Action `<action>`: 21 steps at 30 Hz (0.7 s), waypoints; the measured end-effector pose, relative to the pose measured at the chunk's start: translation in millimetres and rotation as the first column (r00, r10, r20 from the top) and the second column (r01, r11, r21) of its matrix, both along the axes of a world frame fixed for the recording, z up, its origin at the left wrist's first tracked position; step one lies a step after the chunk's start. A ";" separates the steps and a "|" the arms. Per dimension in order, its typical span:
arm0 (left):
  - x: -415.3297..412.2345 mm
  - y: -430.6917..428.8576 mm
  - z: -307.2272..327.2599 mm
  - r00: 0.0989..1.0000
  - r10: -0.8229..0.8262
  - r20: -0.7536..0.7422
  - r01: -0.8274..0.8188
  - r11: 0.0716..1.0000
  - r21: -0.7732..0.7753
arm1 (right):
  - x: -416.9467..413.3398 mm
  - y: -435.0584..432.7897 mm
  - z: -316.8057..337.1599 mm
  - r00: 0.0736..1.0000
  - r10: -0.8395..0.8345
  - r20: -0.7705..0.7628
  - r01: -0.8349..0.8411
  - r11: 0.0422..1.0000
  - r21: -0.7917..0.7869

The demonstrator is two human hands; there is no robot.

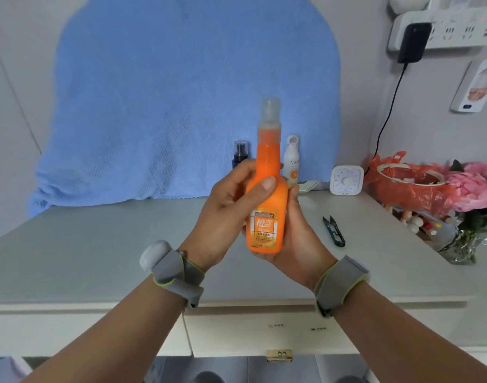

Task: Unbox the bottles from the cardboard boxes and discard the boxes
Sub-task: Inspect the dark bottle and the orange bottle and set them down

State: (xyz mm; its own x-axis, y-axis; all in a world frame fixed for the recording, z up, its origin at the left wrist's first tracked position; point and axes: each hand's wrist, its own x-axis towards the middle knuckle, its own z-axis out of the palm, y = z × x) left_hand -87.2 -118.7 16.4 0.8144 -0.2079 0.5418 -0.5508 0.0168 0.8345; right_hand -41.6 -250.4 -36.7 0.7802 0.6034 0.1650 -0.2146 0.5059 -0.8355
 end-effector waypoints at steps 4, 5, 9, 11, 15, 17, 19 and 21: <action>-3.9 -4.0 -8.3 0.994 0.054 0.096 -0.060 0.996 0.063 | 4.9 1.9 3.1 0.992 0.010 -0.122 -0.017 0.998 -0.053; -3.4 -3.4 -10.1 0.993 0.052 0.107 -0.059 0.996 0.066 | 5.6 2.7 4.8 0.991 0.022 -0.129 -0.027 0.999 -0.039; -2.5 2.4 -9.6 0.991 -0.020 0.130 0.007 0.995 0.102 | 11.7 0.9 10.8 0.986 -0.031 -0.161 0.039 0.998 0.044; -3.5 1.9 -7.4 0.987 -0.041 0.158 0.020 0.991 0.134 | 14.0 -0.4 14.4 0.985 -0.051 -0.166 0.064 0.996 0.070; -2.6 -0.3 -5.2 0.983 -0.058 0.172 0.033 0.989 0.145 | 10.5 -0.6 18.6 0.989 -0.097 -0.108 0.105 0.992 0.072; -1.7 -0.7 -5.3 0.982 -0.060 0.180 0.034 0.989 0.145 | 9.6 -1.4 17.9 0.990 -0.114 -0.078 0.119 0.991 0.061; -1.0 0.3 -6.1 0.980 -0.051 0.192 0.022 0.989 0.149 | 9.6 -2.4 16.8 0.989 -0.132 -0.066 0.135 0.990 0.049; 1.4 1.4 -8.0 0.984 -0.038 0.171 0.014 0.990 0.143 | 8.5 -4.1 17.7 0.987 -0.152 -0.054 0.153 0.988 0.024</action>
